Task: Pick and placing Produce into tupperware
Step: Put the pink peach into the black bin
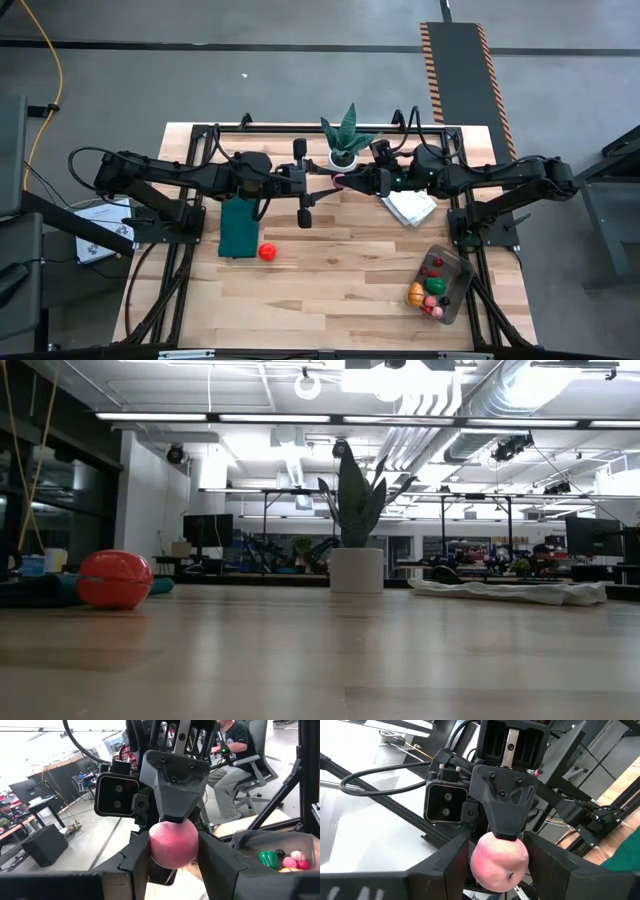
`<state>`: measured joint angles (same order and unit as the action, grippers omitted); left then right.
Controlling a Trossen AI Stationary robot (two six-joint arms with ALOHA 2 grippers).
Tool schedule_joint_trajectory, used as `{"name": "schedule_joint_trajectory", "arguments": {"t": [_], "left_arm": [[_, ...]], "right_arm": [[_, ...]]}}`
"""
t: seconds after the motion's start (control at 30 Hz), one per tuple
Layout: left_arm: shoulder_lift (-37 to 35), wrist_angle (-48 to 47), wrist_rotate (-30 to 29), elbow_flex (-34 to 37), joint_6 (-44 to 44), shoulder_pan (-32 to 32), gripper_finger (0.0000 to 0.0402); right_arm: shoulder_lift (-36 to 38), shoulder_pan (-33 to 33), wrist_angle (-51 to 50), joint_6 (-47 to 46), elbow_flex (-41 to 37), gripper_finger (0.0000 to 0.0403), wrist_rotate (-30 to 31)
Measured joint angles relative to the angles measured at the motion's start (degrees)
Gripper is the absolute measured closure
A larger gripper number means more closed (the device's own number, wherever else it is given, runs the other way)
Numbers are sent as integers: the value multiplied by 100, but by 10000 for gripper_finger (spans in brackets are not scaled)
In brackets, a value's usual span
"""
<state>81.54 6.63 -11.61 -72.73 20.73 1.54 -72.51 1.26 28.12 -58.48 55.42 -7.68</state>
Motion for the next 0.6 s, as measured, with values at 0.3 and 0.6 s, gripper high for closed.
{"name": "schedule_joint_trajectory", "arguments": {"t": [0.3, 0.6], "left_arm": [[0, -17, -90, 0, -2, 0, 263], [0, -21, -105, 0, -1, 0, 263]], "right_arm": [[0, 2, -4, 0, 0, 227, 4], [0, 0, -4, 0, 0, 229, 4]]}}
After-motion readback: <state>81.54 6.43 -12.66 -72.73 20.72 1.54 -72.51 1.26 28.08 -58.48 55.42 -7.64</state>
